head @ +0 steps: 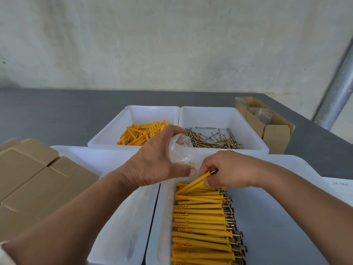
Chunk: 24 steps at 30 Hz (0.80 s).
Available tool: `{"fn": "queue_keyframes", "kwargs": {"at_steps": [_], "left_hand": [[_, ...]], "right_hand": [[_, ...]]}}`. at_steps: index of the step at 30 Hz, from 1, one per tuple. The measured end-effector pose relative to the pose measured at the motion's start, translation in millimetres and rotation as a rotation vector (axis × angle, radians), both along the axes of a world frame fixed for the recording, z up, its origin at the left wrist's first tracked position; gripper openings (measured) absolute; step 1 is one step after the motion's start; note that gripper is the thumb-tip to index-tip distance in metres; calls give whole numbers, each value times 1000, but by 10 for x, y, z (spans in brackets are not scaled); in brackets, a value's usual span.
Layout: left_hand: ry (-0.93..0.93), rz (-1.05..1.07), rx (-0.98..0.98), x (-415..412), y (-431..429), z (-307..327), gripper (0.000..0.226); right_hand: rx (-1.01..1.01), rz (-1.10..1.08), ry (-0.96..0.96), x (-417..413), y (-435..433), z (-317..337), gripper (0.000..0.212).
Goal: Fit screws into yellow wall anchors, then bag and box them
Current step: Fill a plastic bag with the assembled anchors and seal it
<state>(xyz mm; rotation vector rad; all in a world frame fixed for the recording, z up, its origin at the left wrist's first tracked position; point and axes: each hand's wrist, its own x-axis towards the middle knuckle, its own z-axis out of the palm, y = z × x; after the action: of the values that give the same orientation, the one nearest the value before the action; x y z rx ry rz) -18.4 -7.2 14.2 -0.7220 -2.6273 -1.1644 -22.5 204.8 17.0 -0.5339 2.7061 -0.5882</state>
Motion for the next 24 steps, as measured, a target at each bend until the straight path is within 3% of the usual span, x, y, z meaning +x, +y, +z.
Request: {"fn": "queue_keyframes", "kwargs": {"at_steps": [4, 19, 24], "left_hand": [[3, 4, -2, -2, -2, -3, 85], [3, 35, 46, 8, -8, 54, 87], [26, 41, 59, 17, -4, 56, 79]], "right_hand": [[-241, -110, -75, -3, 7, 18, 11], [-612, -387, 122, 12, 301, 485, 6], [-871, -410, 76, 43, 318, 561, 4]]}}
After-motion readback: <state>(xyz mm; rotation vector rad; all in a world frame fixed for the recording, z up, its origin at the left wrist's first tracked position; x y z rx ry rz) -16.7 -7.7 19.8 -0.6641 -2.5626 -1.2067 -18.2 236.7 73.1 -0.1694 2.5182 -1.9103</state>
